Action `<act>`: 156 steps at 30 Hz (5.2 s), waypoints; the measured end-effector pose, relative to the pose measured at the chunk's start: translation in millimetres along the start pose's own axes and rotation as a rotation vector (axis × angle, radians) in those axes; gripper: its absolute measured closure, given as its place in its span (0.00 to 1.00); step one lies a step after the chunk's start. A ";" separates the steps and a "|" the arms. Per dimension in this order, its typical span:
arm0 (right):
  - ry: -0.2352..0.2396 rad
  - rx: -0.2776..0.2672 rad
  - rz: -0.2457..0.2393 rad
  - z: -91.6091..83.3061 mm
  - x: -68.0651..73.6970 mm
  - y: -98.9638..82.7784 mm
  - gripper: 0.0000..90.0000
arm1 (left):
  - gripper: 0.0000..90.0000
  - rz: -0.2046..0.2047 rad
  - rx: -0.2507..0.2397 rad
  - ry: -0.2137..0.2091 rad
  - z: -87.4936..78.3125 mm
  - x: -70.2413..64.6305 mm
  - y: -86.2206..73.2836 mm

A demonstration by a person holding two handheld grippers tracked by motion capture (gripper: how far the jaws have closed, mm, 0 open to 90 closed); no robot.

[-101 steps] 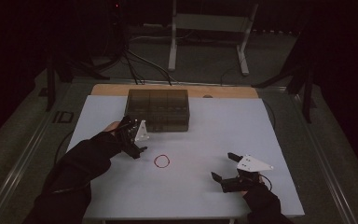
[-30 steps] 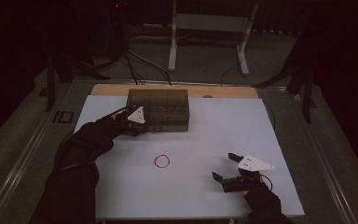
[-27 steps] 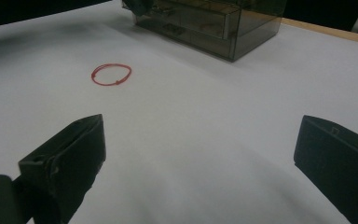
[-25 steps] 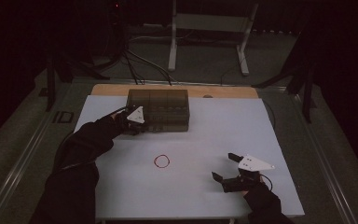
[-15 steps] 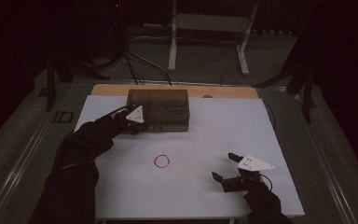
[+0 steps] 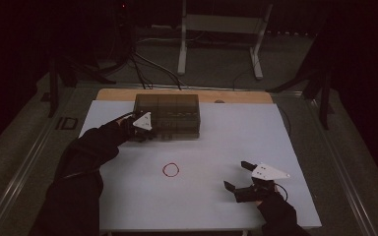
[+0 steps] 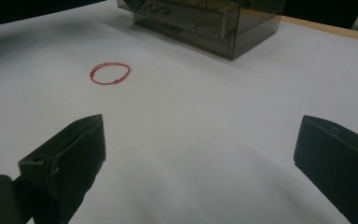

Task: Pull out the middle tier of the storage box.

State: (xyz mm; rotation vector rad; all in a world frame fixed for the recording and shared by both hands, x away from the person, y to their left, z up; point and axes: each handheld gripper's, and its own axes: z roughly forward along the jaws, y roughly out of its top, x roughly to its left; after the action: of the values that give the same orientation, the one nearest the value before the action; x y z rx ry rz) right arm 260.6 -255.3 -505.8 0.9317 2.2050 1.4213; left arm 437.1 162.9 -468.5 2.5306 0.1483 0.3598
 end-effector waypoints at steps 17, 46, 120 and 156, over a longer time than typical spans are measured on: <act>-0.005 0.004 -0.003 0.1 0.6 0.2 0.03 | 0.96 0.034 0.011 -0.039 -4.7 -22.0 2.8; -0.004 0.006 -0.005 0.8 1.0 0.1 0.03 | 0.96 0.042 0.014 -0.059 -9.8 -30.6 -4.1; -0.017 0.009 -0.003 0.1 0.2 0.4 0.03 | 0.03 -0.499 -0.170 0.073 -45.0 -56.0 11.7; -0.023 0.016 -0.001 -1.7 0.9 -1.4 0.03 | 0.03 -0.538 -0.301 0.165 -29.6 -125.0 27.3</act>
State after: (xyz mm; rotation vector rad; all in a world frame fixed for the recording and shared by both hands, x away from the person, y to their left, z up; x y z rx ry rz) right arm 258.5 -256.2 -506.3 0.9476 2.2028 1.3878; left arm 309.6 133.1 -457.5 2.0611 0.7604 0.3397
